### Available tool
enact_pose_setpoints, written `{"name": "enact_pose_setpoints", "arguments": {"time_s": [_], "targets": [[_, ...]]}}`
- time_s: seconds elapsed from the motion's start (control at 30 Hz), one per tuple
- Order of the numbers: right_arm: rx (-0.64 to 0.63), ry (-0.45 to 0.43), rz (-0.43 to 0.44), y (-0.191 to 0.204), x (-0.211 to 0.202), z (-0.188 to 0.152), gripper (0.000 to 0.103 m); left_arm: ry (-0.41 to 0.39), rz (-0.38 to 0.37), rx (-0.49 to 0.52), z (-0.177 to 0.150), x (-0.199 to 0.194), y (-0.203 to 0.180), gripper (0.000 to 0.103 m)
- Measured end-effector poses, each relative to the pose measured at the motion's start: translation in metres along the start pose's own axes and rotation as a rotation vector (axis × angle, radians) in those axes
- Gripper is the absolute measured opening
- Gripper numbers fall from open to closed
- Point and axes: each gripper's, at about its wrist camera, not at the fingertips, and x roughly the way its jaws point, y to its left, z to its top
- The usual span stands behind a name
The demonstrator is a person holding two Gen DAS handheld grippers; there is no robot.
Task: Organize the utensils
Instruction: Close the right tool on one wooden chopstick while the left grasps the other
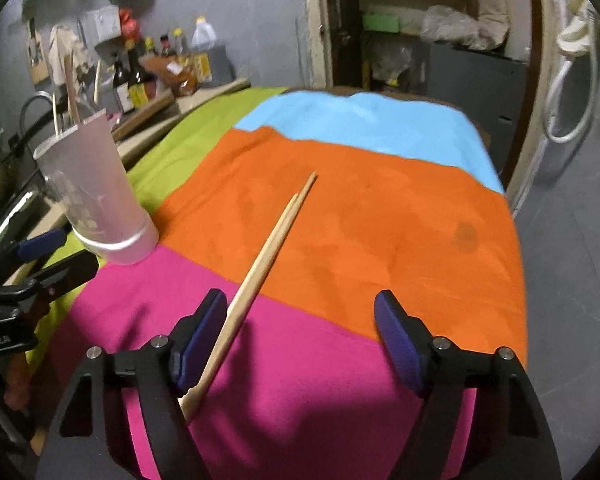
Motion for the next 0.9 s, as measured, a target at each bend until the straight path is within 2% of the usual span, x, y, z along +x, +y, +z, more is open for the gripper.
{"name": "enact_pose_setpoints", "arguments": {"time_s": [0.13, 0.43, 0.53, 0.67, 0.77, 0.83, 0.9], "targets": [[-0.037, 0.054, -0.021, 0.009, 0.015, 0.004, 0.064, 0.02, 0.002, -0.005, 0.001, 0.002, 0.003, 0.093], [-0.065, 0.109, -0.06, 0.015, 0.03, 0.012, 0.06, 0.031, 0.0, 0.053, 0.004, -0.001, -0.008, 0.093], [-0.065, 0.112, -0.073, 0.013, 0.03, 0.016, 0.052, 0.03, 0.002, 0.078, 0.003, -0.001, -0.013, 0.093], [-0.065, 0.123, -0.073, 0.007, 0.028, 0.014, 0.047, 0.03, -0.01, 0.103, 0.004, 0.001, -0.02, 0.092], [-0.074, 0.128, -0.08, 0.004, 0.023, 0.012, 0.038, 0.04, -0.034, 0.116, 0.005, 0.002, -0.025, 0.092], [-0.082, 0.128, -0.086, 0.001, 0.021, 0.011, 0.025, 0.046, -0.055, 0.127, 0.005, 0.004, -0.032, 0.092], [-0.081, 0.128, -0.075, -0.004, 0.016, 0.008, 0.02, 0.05, -0.069, 0.145, 0.007, 0.005, -0.039, 0.09]]}}
